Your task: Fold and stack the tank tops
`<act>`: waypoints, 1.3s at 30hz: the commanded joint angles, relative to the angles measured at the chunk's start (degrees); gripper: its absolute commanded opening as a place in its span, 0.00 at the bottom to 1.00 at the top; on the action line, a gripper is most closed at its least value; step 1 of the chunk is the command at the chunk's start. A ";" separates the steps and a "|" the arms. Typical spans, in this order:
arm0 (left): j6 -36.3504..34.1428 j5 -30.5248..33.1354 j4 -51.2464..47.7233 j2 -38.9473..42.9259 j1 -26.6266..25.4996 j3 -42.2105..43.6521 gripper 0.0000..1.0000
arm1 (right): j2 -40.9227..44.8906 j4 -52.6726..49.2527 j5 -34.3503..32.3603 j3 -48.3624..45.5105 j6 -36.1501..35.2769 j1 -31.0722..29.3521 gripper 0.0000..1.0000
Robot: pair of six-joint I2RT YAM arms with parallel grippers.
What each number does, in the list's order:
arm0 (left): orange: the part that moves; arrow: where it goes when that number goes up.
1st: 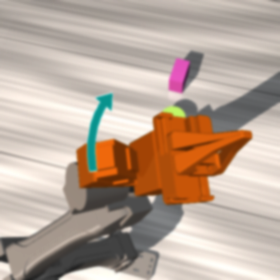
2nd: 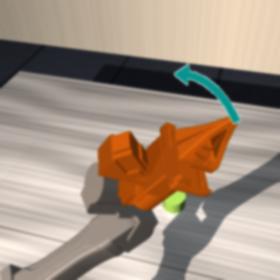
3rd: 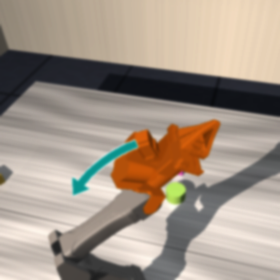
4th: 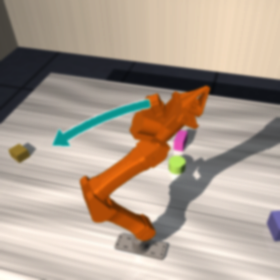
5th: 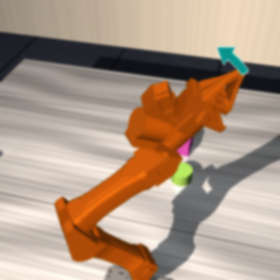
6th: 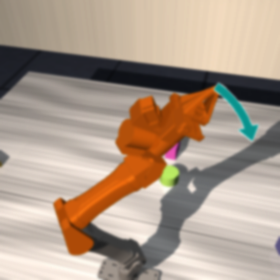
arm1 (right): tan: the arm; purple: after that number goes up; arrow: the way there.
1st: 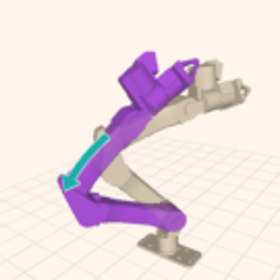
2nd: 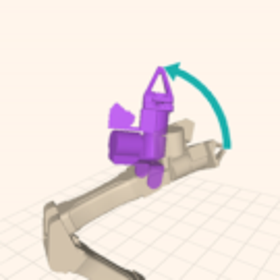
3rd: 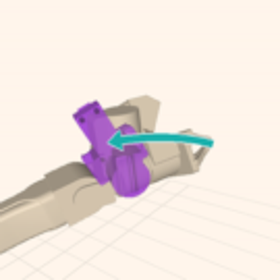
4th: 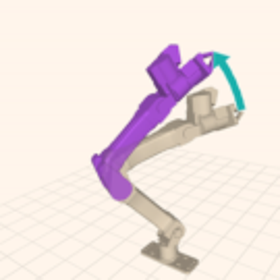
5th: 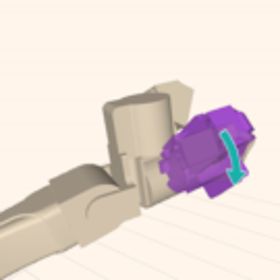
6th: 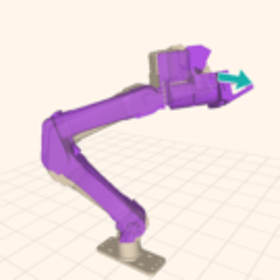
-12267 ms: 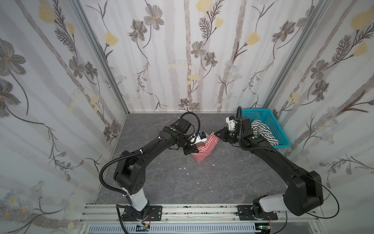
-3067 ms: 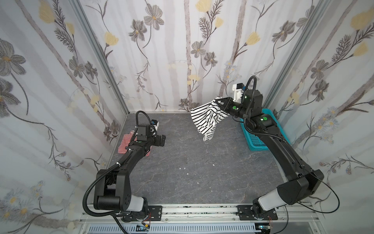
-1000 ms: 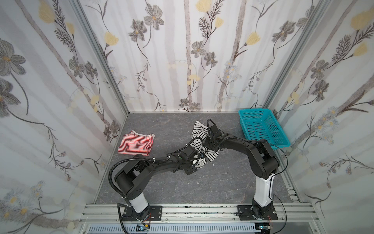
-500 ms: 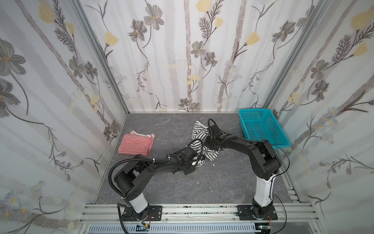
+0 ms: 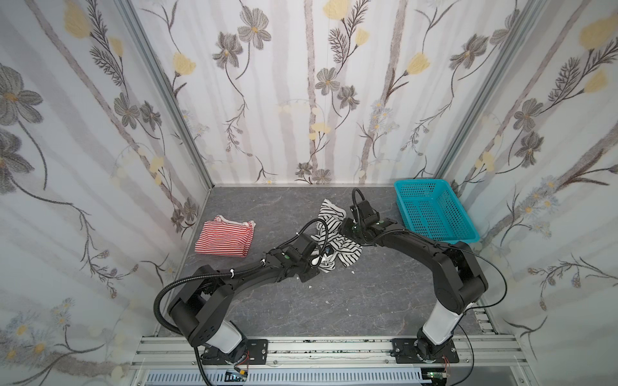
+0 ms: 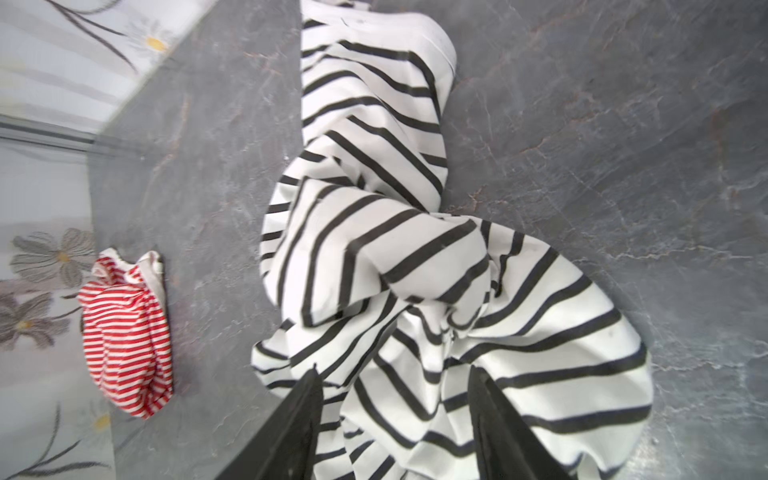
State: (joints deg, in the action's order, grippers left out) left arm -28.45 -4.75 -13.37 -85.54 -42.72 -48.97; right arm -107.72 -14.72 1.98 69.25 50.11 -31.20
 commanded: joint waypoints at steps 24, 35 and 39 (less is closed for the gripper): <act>3.40 -3.29 -5.97 12.17 10.37 3.07 0.00 | 3.02 6.10 0.68 -15.75 3.31 -13.15 0.39; 2.39 -2.67 -5.88 12.50 12.84 3.44 0.00 | -6.15 -2.53 -6.48 -9.43 1.47 -14.68 0.37; 1.36 -2.22 -5.72 12.58 15.63 3.36 0.00 | -4.12 -5.03 -8.46 -10.81 -0.84 -14.27 0.02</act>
State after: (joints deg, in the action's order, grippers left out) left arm -25.71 -7.51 -19.51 -73.23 -28.29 -45.71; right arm -112.73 -14.83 -3.66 59.16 51.22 -45.74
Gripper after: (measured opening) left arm 0.051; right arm 0.071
